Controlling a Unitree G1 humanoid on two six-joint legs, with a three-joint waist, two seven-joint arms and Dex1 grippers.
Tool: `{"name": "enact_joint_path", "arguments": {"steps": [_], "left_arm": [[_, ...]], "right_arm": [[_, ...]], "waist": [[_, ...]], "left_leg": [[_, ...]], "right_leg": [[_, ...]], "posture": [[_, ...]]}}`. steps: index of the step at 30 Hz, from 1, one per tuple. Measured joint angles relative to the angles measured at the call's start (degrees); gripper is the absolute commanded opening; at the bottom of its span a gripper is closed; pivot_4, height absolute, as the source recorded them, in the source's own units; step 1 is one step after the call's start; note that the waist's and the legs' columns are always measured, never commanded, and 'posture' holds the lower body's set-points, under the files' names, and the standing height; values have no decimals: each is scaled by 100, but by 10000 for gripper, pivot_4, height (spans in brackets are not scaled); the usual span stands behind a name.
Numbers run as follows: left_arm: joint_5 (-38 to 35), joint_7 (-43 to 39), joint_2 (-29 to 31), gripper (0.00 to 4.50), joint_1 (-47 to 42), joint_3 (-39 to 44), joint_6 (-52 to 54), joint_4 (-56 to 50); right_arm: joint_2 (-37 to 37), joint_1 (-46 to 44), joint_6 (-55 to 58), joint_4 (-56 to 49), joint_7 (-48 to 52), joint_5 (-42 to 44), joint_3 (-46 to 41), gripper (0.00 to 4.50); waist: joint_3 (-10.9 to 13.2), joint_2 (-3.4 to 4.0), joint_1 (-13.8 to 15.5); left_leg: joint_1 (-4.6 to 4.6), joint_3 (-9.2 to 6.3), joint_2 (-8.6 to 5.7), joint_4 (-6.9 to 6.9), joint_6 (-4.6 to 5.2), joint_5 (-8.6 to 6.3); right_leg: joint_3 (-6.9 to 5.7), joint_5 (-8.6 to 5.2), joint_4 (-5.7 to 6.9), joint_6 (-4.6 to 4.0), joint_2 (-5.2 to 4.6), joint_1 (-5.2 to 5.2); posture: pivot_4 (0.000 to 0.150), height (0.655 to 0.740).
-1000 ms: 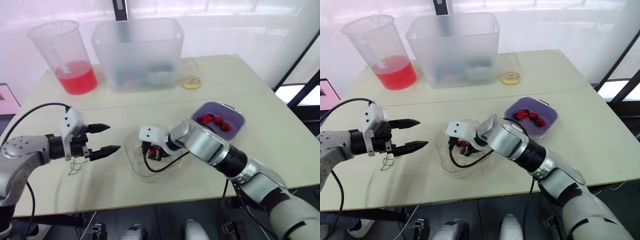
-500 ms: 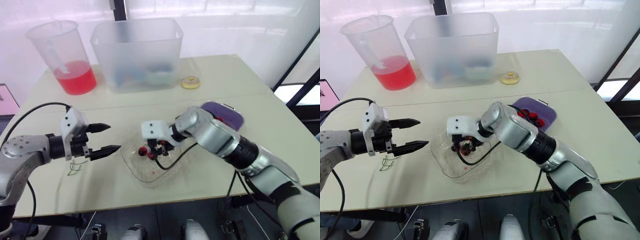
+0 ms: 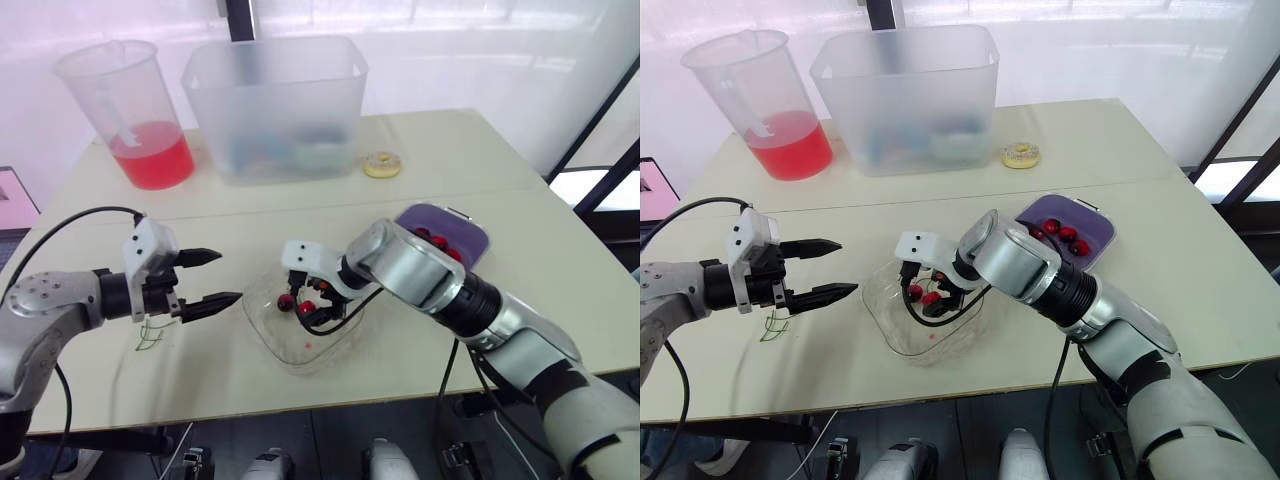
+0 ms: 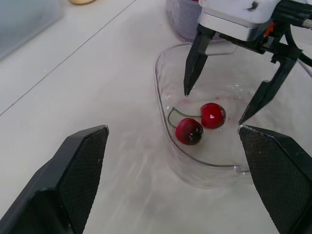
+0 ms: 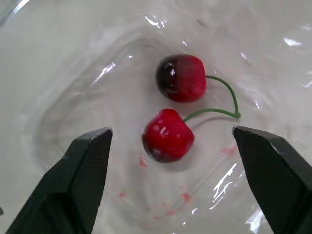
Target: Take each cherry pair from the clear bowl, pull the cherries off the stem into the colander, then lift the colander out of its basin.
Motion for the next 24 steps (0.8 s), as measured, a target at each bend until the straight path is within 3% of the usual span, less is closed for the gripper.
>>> {"name": "enact_joint_path", "arguments": {"steps": [12, 13, 15, 24], "left_arm": [[30, -83, 1, 45000, 0, -37, -12, 0], [30, -86, 1, 45000, 0, -37, -12, 0], [29, -88, 1, 45000, -1, -37, -12, 0], [25, -88, 1, 45000, 0, -36, -12, 0]], "right_arm": [[170, 196, 146, 110, -397, 156, 150, 39151], [181, 197, 146, 120, -414, 161, 150, 33651], [204, 196, 143, 123, -463, 166, 150, 27190], [202, 196, 130, 119, -520, 261, 154, 27190]], "waist": [[0, 0, -4], [0, 0, -3], [0, 0, -2], [0, 0, -3]], "left_leg": [[0, 0, 0, 0, 0, 0], [0, 0, 0, 0, 0, 0], [0, 0, 0, 0, 0, 0], [0, 0, 0, 0, 0, 0]], "right_leg": [[0, 0, 0, 0, 0, 0], [0, 0, 0, 0, 0, 0], [0, 0, 0, 0, 0, 0], [0, 0, 0, 0, 0, 0]], "posture": [[1500, 7400], [1500, 7400], [1500, 7400], [1500, 7400]]}}
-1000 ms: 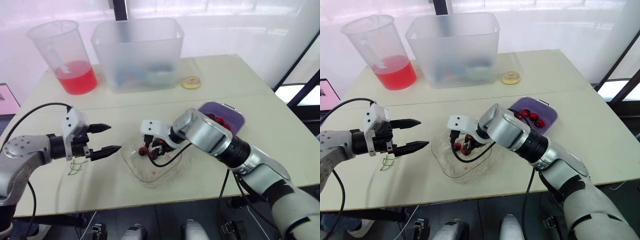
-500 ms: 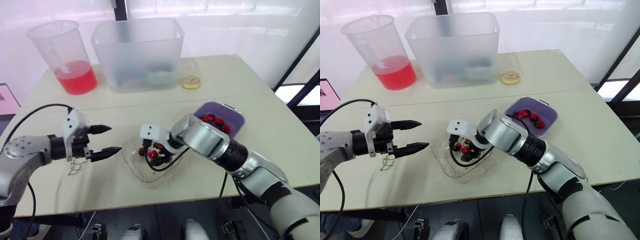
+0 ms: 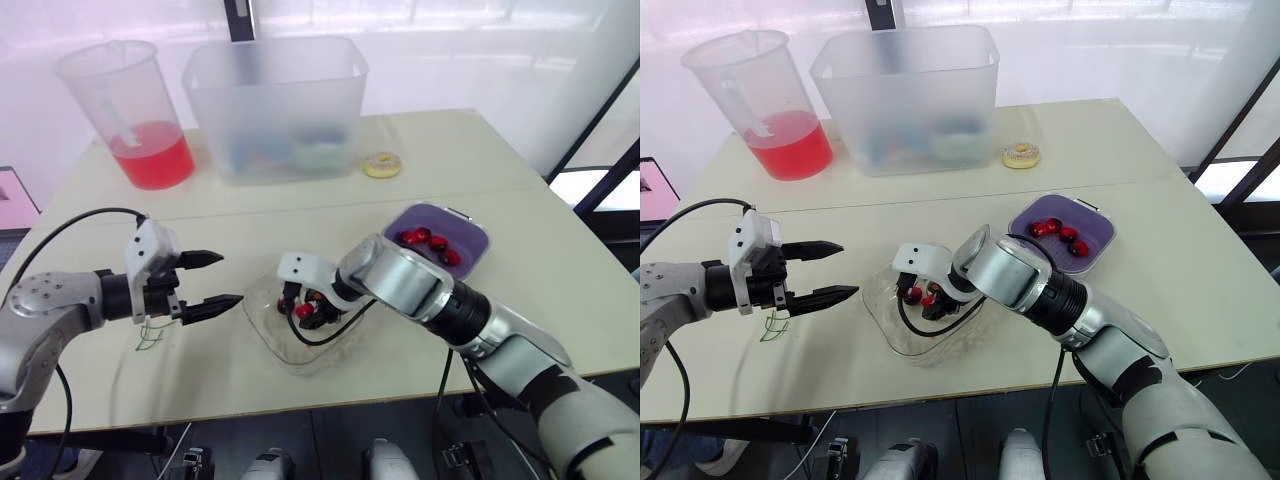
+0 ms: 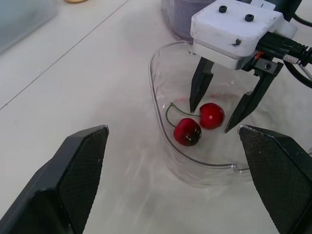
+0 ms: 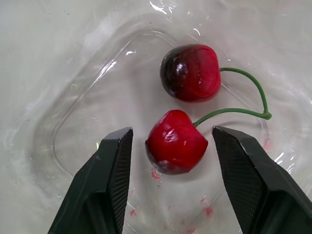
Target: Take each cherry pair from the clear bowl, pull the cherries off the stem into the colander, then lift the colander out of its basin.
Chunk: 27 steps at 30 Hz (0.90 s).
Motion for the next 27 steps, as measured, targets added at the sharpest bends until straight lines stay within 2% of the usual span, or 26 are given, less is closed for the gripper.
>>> {"name": "enact_joint_path", "arguments": {"steps": [2, 5, 7, 16, 20, 22, 24, 27], "left_arm": [[0, 0, 0, 45000, 0, 0, 0, 0], [0, 1, 0, 45000, -3, 0, 0, 2], [0, 1, 0, 45000, -6, 0, 0, 2], [-7, 12, 0, 45000, -24, 0, 0, 10], [-209, 89, -40, 45000, -117, 73, 140, 18], [-598, 251, -204, 45000, -306, 248, 415, 44], [-1310, 669, -512, 45000, -766, 570, 847, 91], [-2093, 1210, -619, 45000, -1232, 946, 1310, 138]], "right_arm": [[-6, 0, -4, 0, -14, 3, 0, 27190], [-27, 0, -43, 0, -41, 0, 14, 19551], [-43, 0, -89, 0, -50, 0, 40, 10867], [-95, -29, -97, -37, -12, 70, -7, 10867], [-466, -310, -288, -589, 443, 392, -297, 10867], [-830, -415, -797, -836, 713, 451, -582, 10867], [-1202, -444, -1536, -916, 983, 442, -883, 10867], [-1327, -416, -2603, -887, 1304, 467, -1382, 10867]], "waist": [[0, 0, 0], [0, 0, 0], [0, 0, 0], [0, 0, 2], [0, 0, 10], [-1, -1, 31], [-4, -10, 66], [-6, -13, 12]], "left_leg": [[0, 0, 0, 0, 0, 0], [0, 0, 0, 0, 0, 0], [0, 0, 0, 0, 0, 0], [0, 0, 0, 0, 0, 0], [-2, 0, -1, 1, 0, 0], [-2, -3, -2, 5, 0, 0], [-3, -5, -2, 11, 1, 0], [-2, -1, -1, 7, 1, 0]], "right_leg": [[0, 0, 0, 0, 0, 0], [0, 0, 0, 0, 0, 0], [0, 0, 0, 0, 0, 0], [0, 0, 0, 0, 0, 0], [0, 0, 0, 0, -1, -1], [-3, 0, -1, 0, -2, 5], [-5, 0, 0, 1, -1, 6], [-2, 0, 1, 1, -2, 5]], "posture": [[1500, 7400], [1500, 7400], [1500, 7400], [1500, 7400], [1500, 7400], [1500, 7400], [1500, 7400], [1500, 7400]]}}
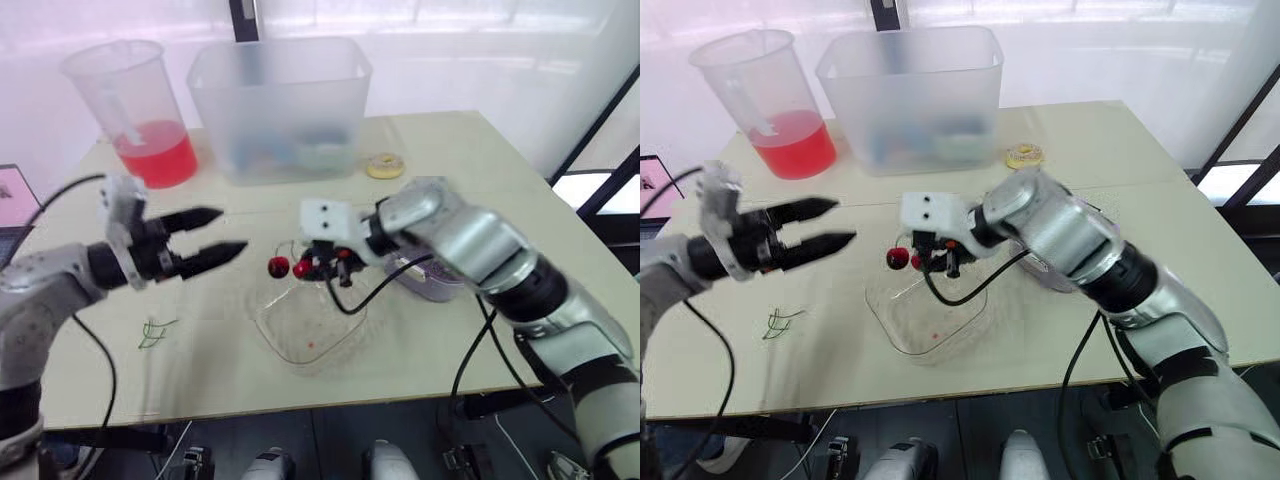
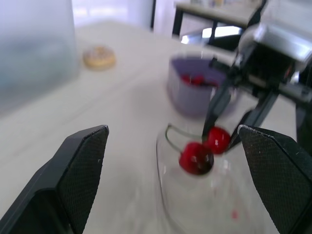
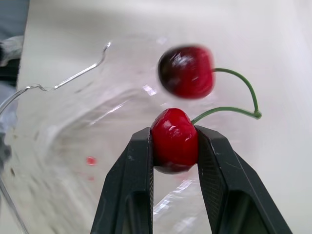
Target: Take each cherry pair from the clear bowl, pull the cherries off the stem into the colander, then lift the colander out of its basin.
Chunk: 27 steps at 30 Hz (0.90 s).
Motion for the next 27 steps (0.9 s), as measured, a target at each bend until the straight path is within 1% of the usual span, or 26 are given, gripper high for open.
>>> {"name": "enact_joint_path", "arguments": {"steps": [1, 2, 5, 7, 9, 11, 13, 16, 19, 24, 27], "left_arm": [[-152, 134, -31, 45000, -70, 41, 105, 23], [-350, 325, -92, 45000, -128, 63, 248, 94], [-876, 783, -284, 45000, -192, 165, 565, 371], [-1422, 1112, -282, 45000, -439, 178, 959, 705], [-1771, 1267, -258, 45000, -658, 184, 1191, 888], [-1927, 1324, -237, 45000, -851, 150, 1321, 1026], [-1956, 1334, -236, 45000, -1021, -1, 1404, 1079], [-1932, 1372, -299, 45000, -1207, -196, 1432, 1149], [-1831, 1454, -475, 45000, -1473, -400, 1425, 1298], [-1390, 1564, -609, 45000, -1785, -864, 1431, 1444], [-1252, 1568, -737, 45000, -1844, -1066, 1463, 1502]], "right_arm": [[-4, 44, -340, 5, 82, 14, -169, 10867], [-12, 145, -968, 41, 80, -43, -356, 10867], [8, 437, -2535, 280, -154, -471, -656, 10867], [-62, 468, -3897, 699, -449, -1173, -594, 10867], [-117, 476, -4958, 1110, -751, -1808, -536, 10867], [-135, 536, -5939, 1503, -1171, -2452, -437, 10867], [-129, 666, -6652, 1808, -1611, -2949, -416, 10867], [-77, 866, -7132, 1917, -1923, -3312, -410, 10867], [-7, 980, -7375, 1885, -2099, -3560, -417, 10867], [43, 1069, -7518, 1719, -2149, -3680, -439, 10867], [50, 1115, -7561, 1653, -2139, -3679, -447, 10867]], "waist": [[0, 0, -14], [0, 0, -24], [0, 0, -17], [0, -2, -5], [-1, -4, 2], [-2, -5, -14], [-2, -5, -18], [-2, -5, -27], [-2, -5, -24], [-2, -5, -20], [-2, -5, -22]], "left_leg": [[0, 1, 2, -1, 0, 0], [2, 3, 4, -4, 0, 0], [2, 3, 3, 1, 0, 0], [1, 3, -5, 6, 0, 0], [1, 1, -9, 7, 0, 0], [2, 3, -9, 6, 0, 0], [2, 3, -6, 4, 0, 0], [2, 7, -6, 5, 0, 0], [2, 7, -6, 5, 0, 0], [2, 7, -7, 5, 0, 0], [2, 7, -8, 5, 0, 0]], "right_leg": [[0, 0, 0, 0, 2, -2], [0, 0, 2, 0, 3, -2], [0, 0, 24, 0, 3, -5], [1, 0, 55, 0, -3, -15], [2, 0, 58, 0, -5, -15], [1, 0, 57, 0, -4, -16], [1, 0, 57, 0, 0, -18], [2, 0, 57, 0, 1, -19], [2, 0, 57, 0, 3, -19], [2, 0, 57, 0, 3, -18], [2, 0, 57, 0, 3, -18]], "posture": [[1500, 7400], [1500, 7400], [1500, 7400], [1500, 7400], [1500, 7400], [1500, 7400], [1500, 7400], [1500, 7400], [1500, 7400], [1500, 7400], [1500, 7400]]}}
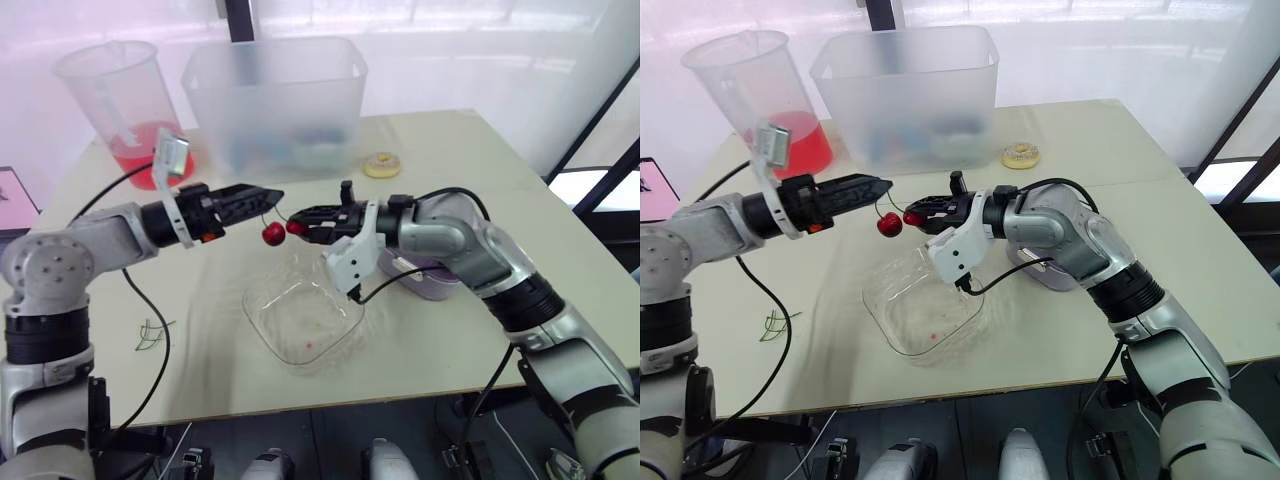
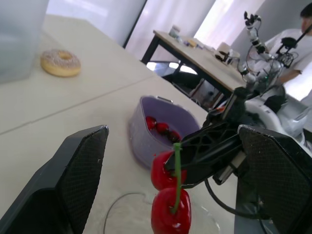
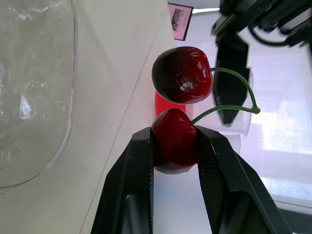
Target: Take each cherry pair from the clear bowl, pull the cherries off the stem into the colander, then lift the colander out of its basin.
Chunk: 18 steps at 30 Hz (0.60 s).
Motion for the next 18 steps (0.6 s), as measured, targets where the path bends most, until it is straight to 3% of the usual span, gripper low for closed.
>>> {"name": "enact_joint_path", "arguments": {"steps": [2, 5, 11, 18], "left_arm": [[95, -7, -43, 45000, -86, -82, 42, 37], [169, -30, -72, 32139, -147, -106, 70, 94], [330, -104, -133, 749, -147, -131, 116, 132], [452, -221, -135, 258, -147, -146, 223, 132]], "right_arm": [[9, 4, -19, -32, 17, 0, 0, 10867], [30, 4, -61, -63, 28, -11, -1, 10453], [29, 4, -69, -67, 89, -50, -4, 10453], [28, 4, -60, -67, 207, -23, -6, 10453]], "waist": [[0, 0, 0], [0, 0, -1], [0, 0, 4], [0, 0, 3]], "left_leg": [[0, 0, 0, 0, 0, 0], [0, 0, 0, 0, 0, 0], [0, 0, 0, 0, 0, 0], [0, -1, 0, 0, 0, 0]], "right_leg": [[0, 0, 0, 0, 0, 0], [0, 0, 0, 0, 1, 0], [0, 0, 0, 0, 0, 0], [0, 0, 0, 0, 0, 0]], "posture": [[1500, 7400], [1500, 7400], [1500, 7400], [1500, 7400]]}}
